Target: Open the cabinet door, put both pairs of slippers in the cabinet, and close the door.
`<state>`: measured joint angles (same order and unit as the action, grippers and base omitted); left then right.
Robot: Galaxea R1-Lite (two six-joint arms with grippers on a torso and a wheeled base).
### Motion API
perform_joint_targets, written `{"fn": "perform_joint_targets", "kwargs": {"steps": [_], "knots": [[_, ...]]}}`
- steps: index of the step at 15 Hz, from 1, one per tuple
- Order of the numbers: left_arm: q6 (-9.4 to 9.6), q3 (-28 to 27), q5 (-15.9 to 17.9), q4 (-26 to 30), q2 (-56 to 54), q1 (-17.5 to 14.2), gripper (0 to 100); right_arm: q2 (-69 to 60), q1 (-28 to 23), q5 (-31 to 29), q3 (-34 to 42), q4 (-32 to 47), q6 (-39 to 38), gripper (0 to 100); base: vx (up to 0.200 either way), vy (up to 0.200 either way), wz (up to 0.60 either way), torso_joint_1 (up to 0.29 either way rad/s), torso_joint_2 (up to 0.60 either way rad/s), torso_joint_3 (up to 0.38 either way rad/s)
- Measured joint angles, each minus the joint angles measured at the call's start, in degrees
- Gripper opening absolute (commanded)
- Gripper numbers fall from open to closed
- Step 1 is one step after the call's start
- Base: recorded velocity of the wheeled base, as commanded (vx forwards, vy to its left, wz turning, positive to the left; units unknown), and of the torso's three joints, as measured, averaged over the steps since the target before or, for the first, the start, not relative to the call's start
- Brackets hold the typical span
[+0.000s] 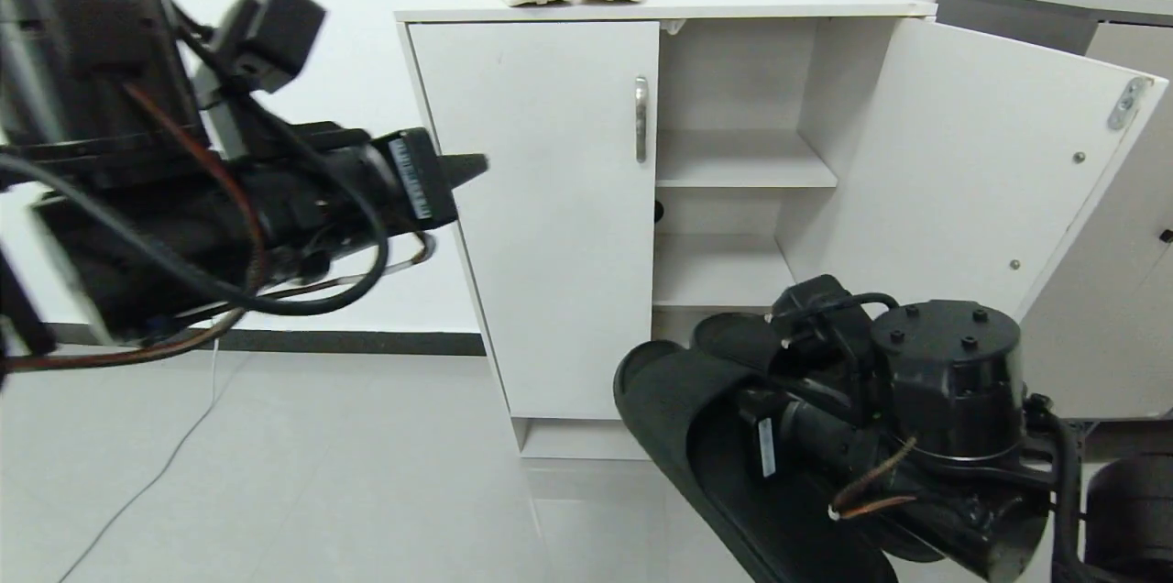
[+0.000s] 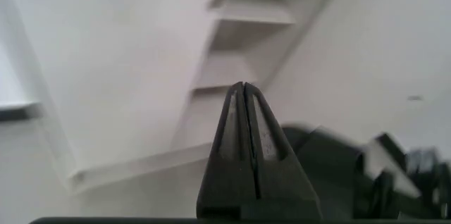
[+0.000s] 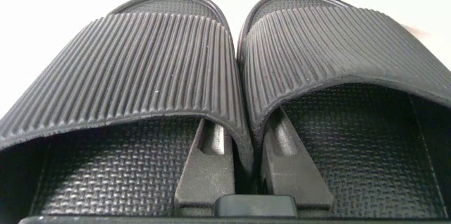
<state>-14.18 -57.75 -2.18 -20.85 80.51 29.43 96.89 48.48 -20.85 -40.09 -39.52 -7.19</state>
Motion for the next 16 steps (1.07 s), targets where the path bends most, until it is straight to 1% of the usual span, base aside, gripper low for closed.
{"fn": "perform_joint_targets", "kwargs": {"steps": [1,2,3,4,6,7,8,9,11,13,15,16], "knots": [[0.33,2.4,-3.4,3.4,-4.7,-1.1,0,1.4,-0.8,-3.0,-1.9,0.0,-0.2,0,0.000,0.000,0.00,0.000,0.00,0.000],[0.74,4.8,-5.8,6.2,-9.3,-2.5,0,2.4,-1.4,-4.6,-3.2,0.0,-0.6,0,0.000,0.000,0.00,0.000,0.00,0.000],[1.51,7.4,-8.3,8.7,-14.1,-4.6,0,3.2,-1.7,-6.2,-4.2,0.1,-0.9,0,0.000,0.000,0.00,0.000,0.00,0.000],[2.61,10.2,-11.2,10.9,-19.1,-8.0,0,3.8,-2.2,-7.3,-5.1,0.1,-1.1,0,0.000,0.000,0.00,0.000,0.00,0.000],[4.63,16.2,-17.4,13.4,-28.4,-15.2,0,4.7,-2.5,-9.1,-5.9,0.1,-1.1,0,0.000,0.000,0.00,0.000,0.00,0.000],[5.29,19.1,-19.3,14.3,-32.8,-19.0,0,4.9,-2.5,-9.1,-6.1,0.1,-1.1,0,0.000,0.000,0.00,0.000,0.00,0.000],[5.75,22.3,-20.5,15.1,-37.4,-23.0,0,5.1,-2.6,-9.2,-6.2,0.1,-1.1,0,0.000,0.000,0.00,0.000,0.00,0.000],[6.00,25.5,-21.1,15.8,-41.6,-26.1,0,5.3,-2.6,-9.2,-6.2,0.1,-1.0,0,0.000,0.000,0.00,0.000,0.00,0.000],[6.85,32.8,-21.7,16.9,-49.9,-30.6,0,5.4,-2.6,-9.2,-6.0,0.1,-1.0,0,0.000,0.000,0.00,0.000,0.00,0.000],[8.19,40.4,-20.8,17.8,-57.9,-32.8,0,5.5,-2.4,-9.2,-5.9,0.0,-0.9,0,0.000,0.000,0.00,0.000,0.00,0.000],[9.36,46.0,-19.5,17.8,-65.3,-33.6,0,5.6,-2.4,-9.2,-5.5,0.0,-0.9,0,0.000,0.000,0.00,0.000,0.00,0.000],[10.24,48.3,-18.9,17.9,-68.5,-33.8,0,5.6,-2.3,-9.2,-5.3,0.0,-0.8,0,0.000,0.000,0.00,0.000,0.00,0.000]]}}
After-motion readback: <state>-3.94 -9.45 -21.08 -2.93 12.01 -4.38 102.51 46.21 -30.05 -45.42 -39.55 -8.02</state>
